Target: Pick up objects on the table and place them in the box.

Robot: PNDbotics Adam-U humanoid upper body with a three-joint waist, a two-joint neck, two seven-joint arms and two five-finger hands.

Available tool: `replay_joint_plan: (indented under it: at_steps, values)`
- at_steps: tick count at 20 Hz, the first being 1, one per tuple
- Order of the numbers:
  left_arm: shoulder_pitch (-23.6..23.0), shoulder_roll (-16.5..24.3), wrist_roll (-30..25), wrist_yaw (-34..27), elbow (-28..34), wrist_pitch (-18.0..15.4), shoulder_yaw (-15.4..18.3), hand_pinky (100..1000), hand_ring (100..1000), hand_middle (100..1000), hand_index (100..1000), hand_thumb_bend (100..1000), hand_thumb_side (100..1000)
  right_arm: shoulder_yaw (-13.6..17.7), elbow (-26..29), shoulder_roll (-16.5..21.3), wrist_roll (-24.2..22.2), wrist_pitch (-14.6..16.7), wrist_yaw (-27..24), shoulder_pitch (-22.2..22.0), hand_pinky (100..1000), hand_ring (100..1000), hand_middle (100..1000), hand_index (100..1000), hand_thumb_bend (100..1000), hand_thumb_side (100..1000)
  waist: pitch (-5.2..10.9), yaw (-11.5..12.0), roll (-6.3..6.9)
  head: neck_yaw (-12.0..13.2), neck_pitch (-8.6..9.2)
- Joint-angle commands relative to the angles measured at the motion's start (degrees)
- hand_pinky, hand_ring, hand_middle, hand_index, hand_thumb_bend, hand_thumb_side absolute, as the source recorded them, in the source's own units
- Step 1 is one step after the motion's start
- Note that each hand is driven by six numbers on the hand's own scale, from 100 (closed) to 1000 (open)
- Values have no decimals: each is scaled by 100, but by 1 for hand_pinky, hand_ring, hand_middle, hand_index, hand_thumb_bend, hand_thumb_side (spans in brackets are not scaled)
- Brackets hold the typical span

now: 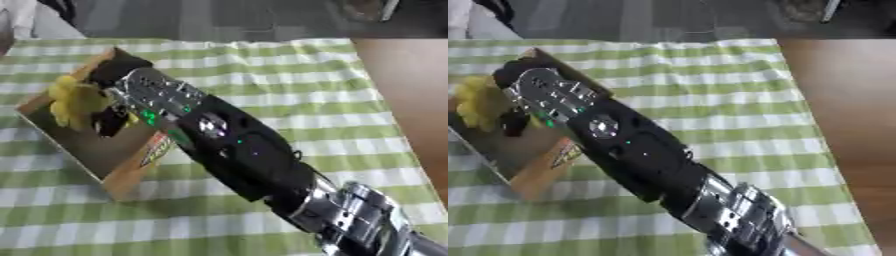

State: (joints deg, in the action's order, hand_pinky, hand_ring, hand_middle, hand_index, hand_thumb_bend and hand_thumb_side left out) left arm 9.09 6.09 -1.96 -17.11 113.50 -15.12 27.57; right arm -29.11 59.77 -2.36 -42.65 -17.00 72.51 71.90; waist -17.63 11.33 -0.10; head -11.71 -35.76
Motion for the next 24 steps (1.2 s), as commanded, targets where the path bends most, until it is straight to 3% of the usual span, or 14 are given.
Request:
replay_joint_plan:
  at_steps: [1,10,17,24]
  values:
    - [44,131,-4,-12,109,8,6,686,621,592,688,100,887,117,36,-22,-136,-65,165,181,827,946,835,1000,628,536,122,8,40,-7,-44]
    - [38,146,7,-28,109,15,-6,686,620,591,688,100,887,243,120,35,-407,-222,319,246,851,976,871,1000,735,506,161,-7,51,-20,2]
    - [12,135,7,-17,109,4,6,685,620,590,688,100,886,311,558,192,-270,-312,90,278,852,966,842,1000,660,546,161,-19,66,-18,1]
    - [-20,148,52,6,109,-3,41,685,620,590,688,100,887,463,1467,813,-17,-465,-358,426,838,937,802,1000,581,646,197,-104,82,70,-49]
